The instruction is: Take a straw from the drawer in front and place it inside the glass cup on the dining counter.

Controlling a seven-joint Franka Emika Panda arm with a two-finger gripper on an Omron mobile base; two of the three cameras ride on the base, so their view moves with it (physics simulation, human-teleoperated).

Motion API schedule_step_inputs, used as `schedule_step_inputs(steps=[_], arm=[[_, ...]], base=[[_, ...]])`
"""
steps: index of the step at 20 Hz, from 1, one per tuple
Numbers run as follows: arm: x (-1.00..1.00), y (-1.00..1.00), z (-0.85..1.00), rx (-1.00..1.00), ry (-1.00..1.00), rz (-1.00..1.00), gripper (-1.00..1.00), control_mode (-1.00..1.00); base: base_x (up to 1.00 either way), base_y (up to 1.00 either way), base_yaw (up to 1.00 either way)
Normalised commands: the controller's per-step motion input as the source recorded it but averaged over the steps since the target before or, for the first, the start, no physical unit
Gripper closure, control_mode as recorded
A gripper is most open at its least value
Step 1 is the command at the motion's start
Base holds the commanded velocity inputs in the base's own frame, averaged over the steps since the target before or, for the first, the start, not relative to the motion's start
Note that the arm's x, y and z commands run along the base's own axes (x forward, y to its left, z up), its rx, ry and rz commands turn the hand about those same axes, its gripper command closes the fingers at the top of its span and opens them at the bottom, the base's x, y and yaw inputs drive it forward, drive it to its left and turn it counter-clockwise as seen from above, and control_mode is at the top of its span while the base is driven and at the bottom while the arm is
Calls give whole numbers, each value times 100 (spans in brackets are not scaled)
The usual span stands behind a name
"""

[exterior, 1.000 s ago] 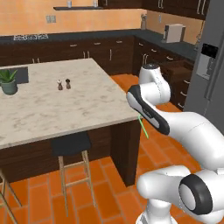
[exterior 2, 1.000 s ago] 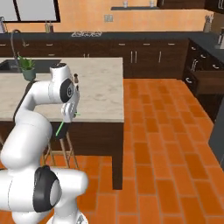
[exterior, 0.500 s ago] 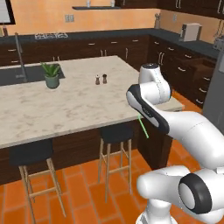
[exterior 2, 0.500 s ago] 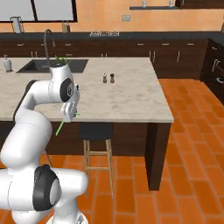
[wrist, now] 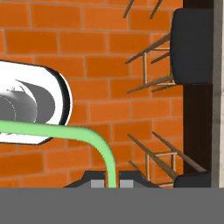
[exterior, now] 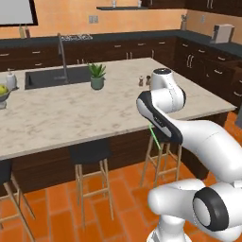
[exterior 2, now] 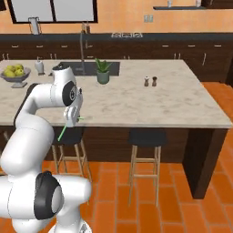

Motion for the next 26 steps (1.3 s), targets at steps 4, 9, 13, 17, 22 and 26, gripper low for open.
schedule_step_inputs(steps=[4, 9, 13, 17, 22, 26], arm=[[0, 0, 0, 0, 0, 0, 100, 100], [0, 0, 0, 0, 0, 0, 100, 100], [0, 0, 0, 0, 0, 0, 100, 100], [0, 0, 0, 0, 0, 0, 100, 100], [0, 0, 0, 0, 0, 0, 100, 100], [0, 0, 0, 0, 0, 0, 100, 100]], base=[[-19, 100, 0], [-4, 100, 2], [0, 100, 4], [16, 100, 2], [47, 91, 2], [78, 55, 3]])
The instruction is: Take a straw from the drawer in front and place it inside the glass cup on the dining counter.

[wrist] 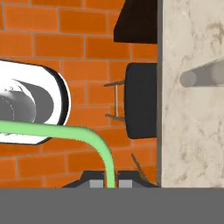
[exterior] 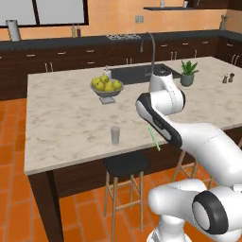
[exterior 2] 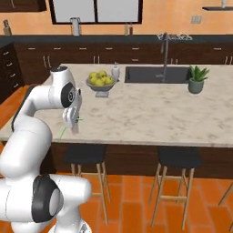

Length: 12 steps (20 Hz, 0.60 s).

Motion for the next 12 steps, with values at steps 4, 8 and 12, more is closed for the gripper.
schedule_step_inputs(steps=[4, 8, 12], arm=[[0, 0, 0, 0, 0, 0, 100, 100], [0, 0, 0, 0, 0, 0, 100, 100], [0, 0, 0, 0, 0, 0, 100, 100]], base=[[81, 35, 5], [87, 44, 5], [77, 55, 3]])
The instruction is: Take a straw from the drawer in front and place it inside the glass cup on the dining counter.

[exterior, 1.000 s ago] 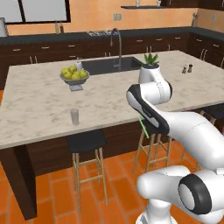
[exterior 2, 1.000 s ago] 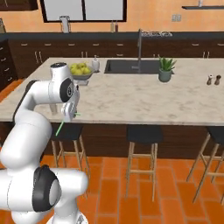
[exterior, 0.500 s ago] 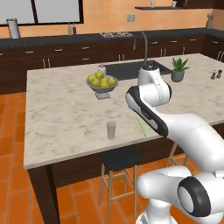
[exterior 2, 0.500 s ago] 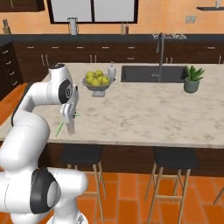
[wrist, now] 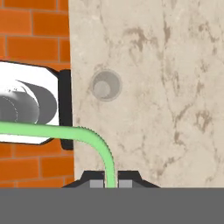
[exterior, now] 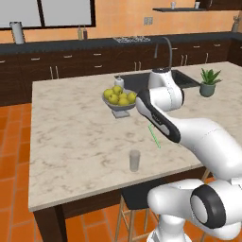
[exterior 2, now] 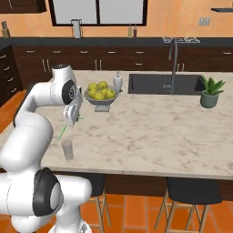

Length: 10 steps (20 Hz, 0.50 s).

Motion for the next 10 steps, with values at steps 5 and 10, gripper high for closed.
schedule_step_inputs(steps=[5, 10], arm=[[-27, 7, 40, 0, -17, 12, 100, -100], [-19, -10, 9, 3, -29, 38, 100, -100]], base=[[3, 10, 1], [0, 0, 0]])
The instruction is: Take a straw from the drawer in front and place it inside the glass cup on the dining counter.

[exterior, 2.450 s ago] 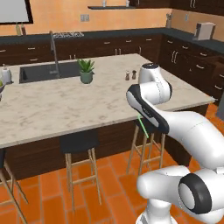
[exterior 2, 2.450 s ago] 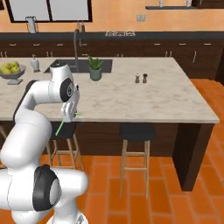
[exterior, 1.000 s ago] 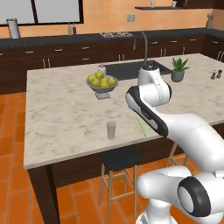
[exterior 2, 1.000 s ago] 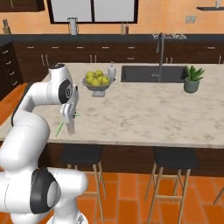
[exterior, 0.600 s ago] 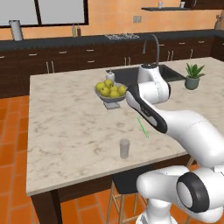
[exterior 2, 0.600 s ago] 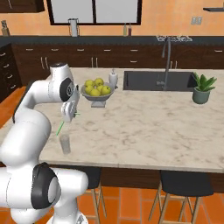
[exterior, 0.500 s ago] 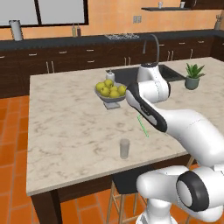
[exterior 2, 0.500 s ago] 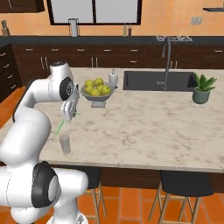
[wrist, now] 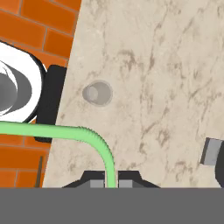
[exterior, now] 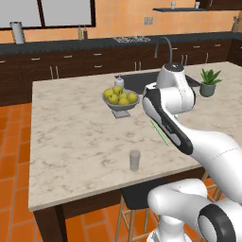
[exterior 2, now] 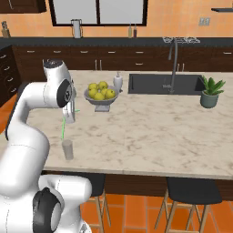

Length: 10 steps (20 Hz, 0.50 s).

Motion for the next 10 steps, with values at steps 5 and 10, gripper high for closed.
schedule_step_inputs(steps=[5, 10], arm=[[0, -18, 0, 17, -17, 56, 100, -100], [0, 1, 0, 28, -4, 54, 100, -100]], base=[[0, 0, 0], [0, 0, 0]])
